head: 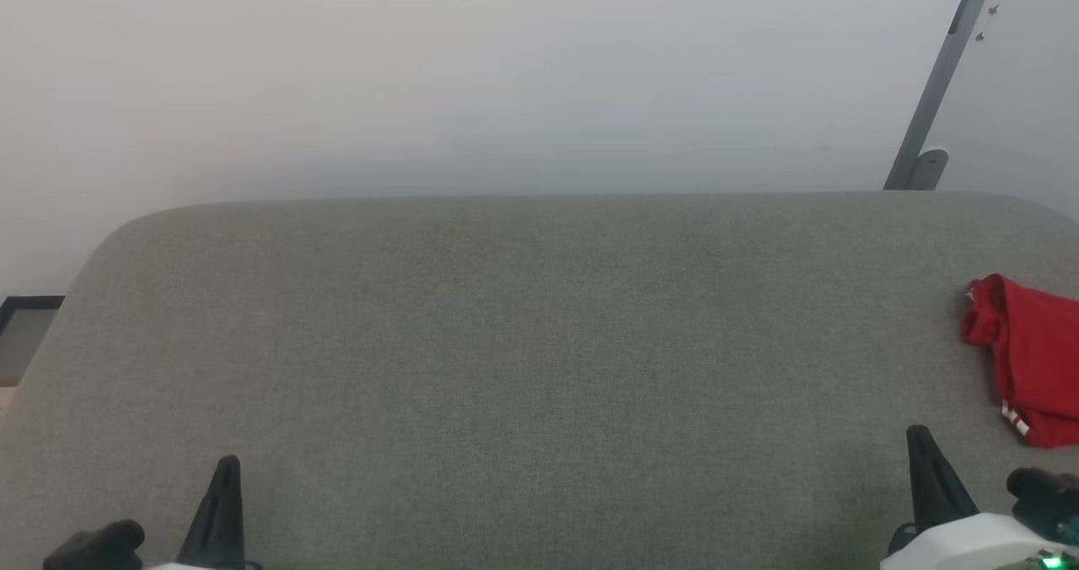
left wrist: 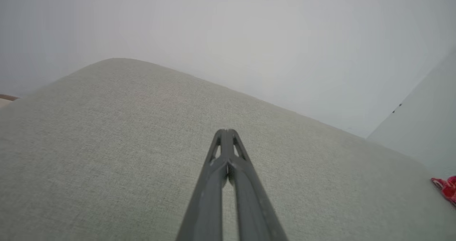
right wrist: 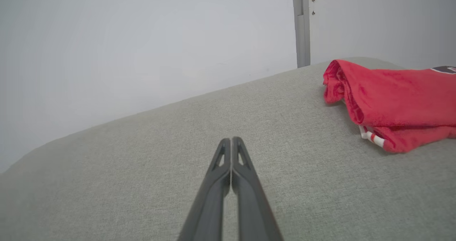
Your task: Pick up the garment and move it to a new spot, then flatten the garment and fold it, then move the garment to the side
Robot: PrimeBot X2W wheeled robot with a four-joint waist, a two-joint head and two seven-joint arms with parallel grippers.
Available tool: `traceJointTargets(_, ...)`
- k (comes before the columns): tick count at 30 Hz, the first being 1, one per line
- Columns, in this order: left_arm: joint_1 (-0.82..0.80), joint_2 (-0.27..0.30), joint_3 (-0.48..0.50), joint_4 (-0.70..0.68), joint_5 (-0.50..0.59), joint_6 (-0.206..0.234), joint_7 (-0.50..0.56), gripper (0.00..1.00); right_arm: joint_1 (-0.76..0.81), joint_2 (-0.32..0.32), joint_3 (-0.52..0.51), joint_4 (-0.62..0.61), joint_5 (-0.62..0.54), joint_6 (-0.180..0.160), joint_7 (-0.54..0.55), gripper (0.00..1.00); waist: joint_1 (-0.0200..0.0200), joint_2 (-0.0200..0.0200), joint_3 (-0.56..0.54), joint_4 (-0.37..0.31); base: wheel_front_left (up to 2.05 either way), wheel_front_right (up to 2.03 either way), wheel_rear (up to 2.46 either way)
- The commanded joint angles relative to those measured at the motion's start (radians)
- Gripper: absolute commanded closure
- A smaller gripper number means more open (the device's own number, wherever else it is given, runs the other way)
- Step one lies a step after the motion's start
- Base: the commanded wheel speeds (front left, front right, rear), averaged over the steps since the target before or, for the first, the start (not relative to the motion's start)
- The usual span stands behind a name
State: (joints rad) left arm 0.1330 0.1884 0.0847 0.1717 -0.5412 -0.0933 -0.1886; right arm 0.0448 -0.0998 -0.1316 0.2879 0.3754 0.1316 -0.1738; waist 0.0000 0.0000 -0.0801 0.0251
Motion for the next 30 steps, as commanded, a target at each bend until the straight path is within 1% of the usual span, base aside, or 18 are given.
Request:
traceJointTargets(1, -0.04, 0.006, 0.008, -0.01, -0.047, -0.007, 0.011, 1.0, -0.034, -0.004, 0.002, -0.023, 0.053, 0.0, 0.013, 1.0, 0.0, 0.0, 0.001, 0.0, 0.0, 0.0, 0.0)
traceJointTargets(10, -0.066, -0.013, 0.01, 0.0, -0.18, -0.01, 0.048, 1.0, -0.049, 0.003, 0.006, -0.029, 0.207, 0.0, 0.047, 1.0, 0.0, 0.0, 0.008, -0.002, 0.0, 0.0, 0.0)
traceJointTargets(11, -0.066, -0.013, 0.01, 0.0, -0.18, -0.01, 0.048, 1.0, -0.049, 0.003, 0.006, -0.029, 0.207, 0.0, 0.047, 1.0, 0.0, 0.0, 0.008, -0.002, 0.0, 0.0, 0.0)
traceJointTargets(30, -0.119, -0.048, 0.016, 0.019, -0.431, -0.019, 0.119, 1.0, -0.082, 0.016, 0.01, -0.034, 0.497, -0.001, 0.115, 1.0, 0.0, 0.0, 0.023, -0.007, 0.0, 0.0, 0.0)
